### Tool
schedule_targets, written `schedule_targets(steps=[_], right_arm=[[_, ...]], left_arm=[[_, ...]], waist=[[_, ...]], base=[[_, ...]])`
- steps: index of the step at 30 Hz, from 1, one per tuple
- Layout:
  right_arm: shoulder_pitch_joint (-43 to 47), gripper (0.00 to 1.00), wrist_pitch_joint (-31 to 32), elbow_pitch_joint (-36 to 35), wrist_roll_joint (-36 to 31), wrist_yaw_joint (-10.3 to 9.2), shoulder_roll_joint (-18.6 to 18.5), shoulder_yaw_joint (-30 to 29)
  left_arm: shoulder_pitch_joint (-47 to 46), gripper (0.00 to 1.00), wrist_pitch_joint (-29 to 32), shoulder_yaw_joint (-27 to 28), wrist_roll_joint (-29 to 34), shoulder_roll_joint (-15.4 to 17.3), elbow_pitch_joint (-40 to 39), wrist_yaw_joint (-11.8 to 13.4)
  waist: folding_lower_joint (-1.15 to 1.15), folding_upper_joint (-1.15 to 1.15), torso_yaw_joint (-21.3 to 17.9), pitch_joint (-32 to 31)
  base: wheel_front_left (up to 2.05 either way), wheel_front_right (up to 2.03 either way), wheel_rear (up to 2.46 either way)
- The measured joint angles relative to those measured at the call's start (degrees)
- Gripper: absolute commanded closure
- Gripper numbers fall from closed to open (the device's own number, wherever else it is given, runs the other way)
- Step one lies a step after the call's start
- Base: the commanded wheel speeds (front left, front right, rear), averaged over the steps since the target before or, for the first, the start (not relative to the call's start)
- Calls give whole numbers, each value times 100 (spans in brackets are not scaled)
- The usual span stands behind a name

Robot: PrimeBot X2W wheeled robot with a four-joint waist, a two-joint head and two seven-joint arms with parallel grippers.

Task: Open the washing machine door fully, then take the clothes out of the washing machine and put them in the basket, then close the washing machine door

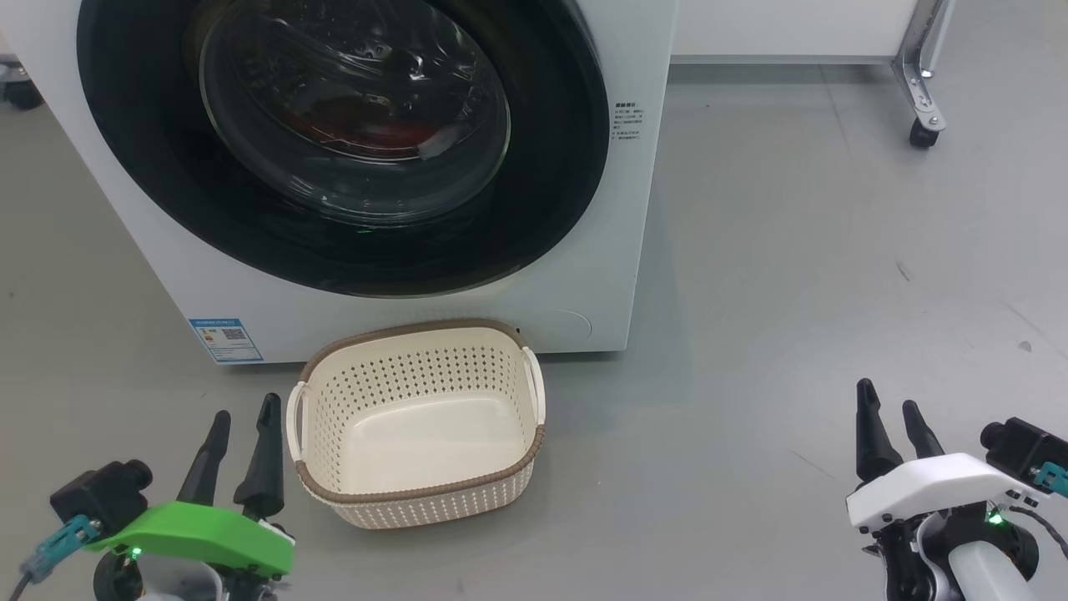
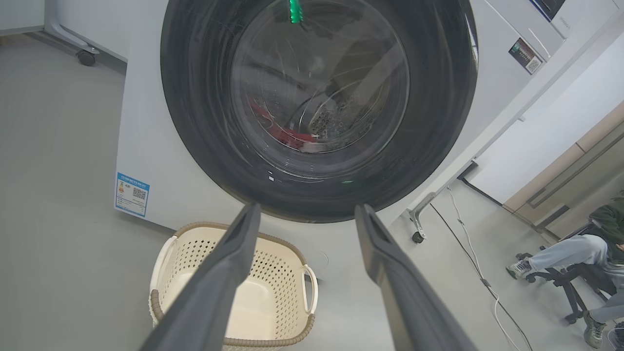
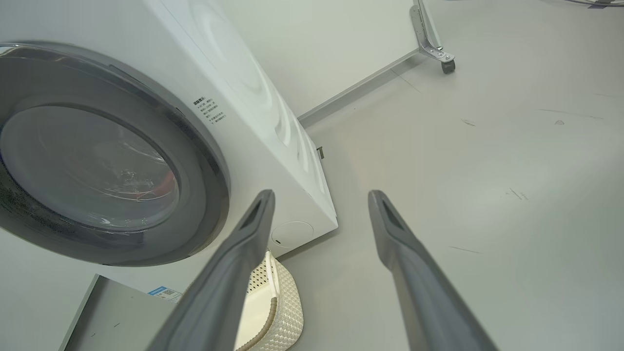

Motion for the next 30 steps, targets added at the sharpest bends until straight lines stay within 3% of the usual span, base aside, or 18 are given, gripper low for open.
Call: schedule_targets(steps=[13,30], right_arm=[[-3,0,-270,36,-1025,-153,3,404],[-54,0,-601,82,-2280,-261,-1,813]], left_arm=[[-3,0,-257,-348,1047,24,21,224],[-2,0,-597,-538,1845,-59,285,464]], waist=[[0,0,8,-28],[0,0,41,-34]], base=[[0,0,0],[0,0,0]])
